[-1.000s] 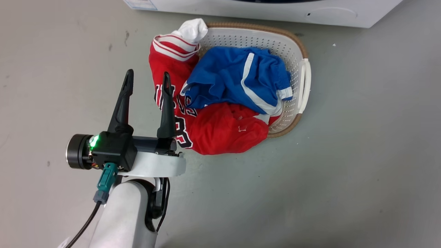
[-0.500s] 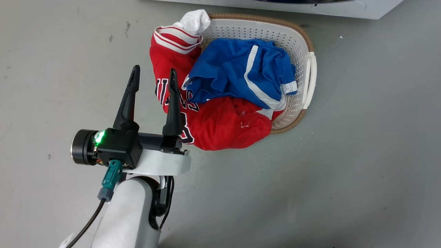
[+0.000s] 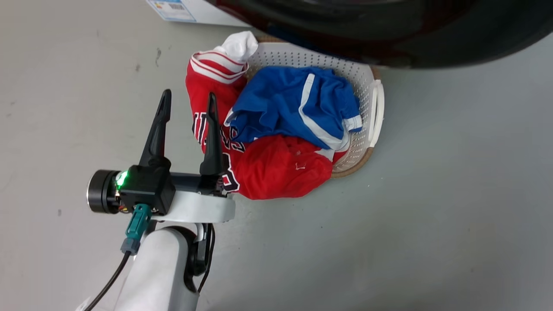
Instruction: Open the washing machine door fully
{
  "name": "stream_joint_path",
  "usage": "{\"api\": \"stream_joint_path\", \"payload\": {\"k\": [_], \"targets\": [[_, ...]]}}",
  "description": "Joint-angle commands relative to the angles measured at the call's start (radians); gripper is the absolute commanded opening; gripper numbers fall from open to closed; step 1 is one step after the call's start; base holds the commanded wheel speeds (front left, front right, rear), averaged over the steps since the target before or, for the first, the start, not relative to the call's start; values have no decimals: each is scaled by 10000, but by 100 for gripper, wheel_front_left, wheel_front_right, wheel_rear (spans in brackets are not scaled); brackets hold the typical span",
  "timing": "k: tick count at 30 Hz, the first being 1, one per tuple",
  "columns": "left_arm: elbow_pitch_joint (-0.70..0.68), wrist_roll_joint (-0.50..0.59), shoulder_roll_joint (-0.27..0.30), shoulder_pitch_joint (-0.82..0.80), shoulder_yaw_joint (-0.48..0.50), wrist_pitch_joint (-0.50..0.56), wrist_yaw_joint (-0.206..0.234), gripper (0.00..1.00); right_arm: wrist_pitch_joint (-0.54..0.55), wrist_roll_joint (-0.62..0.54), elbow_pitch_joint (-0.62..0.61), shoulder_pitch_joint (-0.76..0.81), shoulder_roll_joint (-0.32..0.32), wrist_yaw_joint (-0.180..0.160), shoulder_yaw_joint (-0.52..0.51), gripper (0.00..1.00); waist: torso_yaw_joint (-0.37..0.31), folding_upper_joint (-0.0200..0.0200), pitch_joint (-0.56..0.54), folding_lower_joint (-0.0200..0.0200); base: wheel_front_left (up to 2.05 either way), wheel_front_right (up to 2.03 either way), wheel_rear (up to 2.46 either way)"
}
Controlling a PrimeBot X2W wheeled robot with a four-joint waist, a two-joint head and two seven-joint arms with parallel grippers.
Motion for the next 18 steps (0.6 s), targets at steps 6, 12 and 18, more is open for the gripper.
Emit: {"api": "stream_joint_path", "payload": {"k": [6,12,18], "targets": [[52,95,-15,298,156,-28,-57,100,290,88,-550,847,164,28,231,0,-233,0,-437,-1,0,0,0],[72,165,-13,509,292,-28,-85,100,558,210,-1240,1799,275,28,469,0,-452,0,-763,-1,0,0,0],[118,291,-13,702,444,-27,-213,100,758,258,-1660,2509,509,29,797,0,-631,0,-1107,-1,0,0,0]]}}
